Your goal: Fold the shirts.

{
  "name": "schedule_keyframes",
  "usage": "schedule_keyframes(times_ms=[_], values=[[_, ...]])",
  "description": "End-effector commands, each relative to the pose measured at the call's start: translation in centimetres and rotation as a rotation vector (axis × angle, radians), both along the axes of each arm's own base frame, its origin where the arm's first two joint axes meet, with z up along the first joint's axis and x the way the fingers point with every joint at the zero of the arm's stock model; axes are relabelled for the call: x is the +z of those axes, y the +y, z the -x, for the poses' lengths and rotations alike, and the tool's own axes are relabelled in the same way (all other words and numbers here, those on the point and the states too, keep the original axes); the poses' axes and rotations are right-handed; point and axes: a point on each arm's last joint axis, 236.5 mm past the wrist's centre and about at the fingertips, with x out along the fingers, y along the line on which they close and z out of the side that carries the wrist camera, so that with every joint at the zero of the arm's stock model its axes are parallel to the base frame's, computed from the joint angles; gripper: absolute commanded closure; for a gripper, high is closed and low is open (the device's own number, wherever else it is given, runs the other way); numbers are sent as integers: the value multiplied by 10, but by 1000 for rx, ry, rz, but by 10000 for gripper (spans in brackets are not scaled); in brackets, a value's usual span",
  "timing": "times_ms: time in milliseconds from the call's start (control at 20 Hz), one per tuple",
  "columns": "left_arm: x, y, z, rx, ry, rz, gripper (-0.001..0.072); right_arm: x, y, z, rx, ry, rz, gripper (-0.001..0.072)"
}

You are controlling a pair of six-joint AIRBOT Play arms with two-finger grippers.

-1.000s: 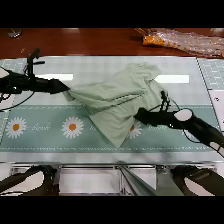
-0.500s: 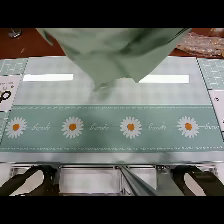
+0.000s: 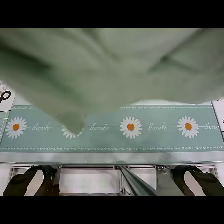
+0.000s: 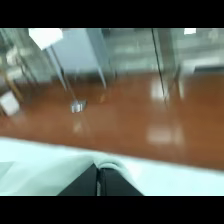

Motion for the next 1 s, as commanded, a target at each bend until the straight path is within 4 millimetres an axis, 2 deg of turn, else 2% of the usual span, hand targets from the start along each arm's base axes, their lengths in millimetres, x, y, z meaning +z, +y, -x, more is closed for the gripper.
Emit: schedule_keyframes(times_ms=[0,100,200,250,300,350,450,500,600,650,800,950], values=[[-40,15,27,163,137,-83,688,-54,-5,26,-11,242,105,694],[-89,27,9,209,343,-141,687,-102,-44,28,-136,442,220,694],[-142,35,-15,187,580,-194,688,-121,-76,12,-245,507,280,695],[-168,39,-30,166,694,-208,688,-132,-80,-1,-240,554,284,695],[-190,44,-47,147,786,-209,687,-149,-75,-14,-192,614,276,695],[-212,49,-68,128,867,-199,687,-173,-67,-29,-114,694,268,695],[-255,48,-114,40,992,-165,687,-229,-64,-60,-32,854,296,695],[-275,41,-139,-22,1028,-148,687,-259,-65,-83,-31,912,307,694],[-321,17,-191,-140,1090,-116,687,-304,-53,-127,18,967,306,695],[-351,2,-214,-185,1138,-127,686,-326,-46,-146,43,997,309,694],[-445,-35,-259,-300,1304,-192,686,-386,-44,-192,51,1062,303,694],[-516,-44,-296,-297,1405,-154,686,-428,-60,-237,-14,1049,264,694]])
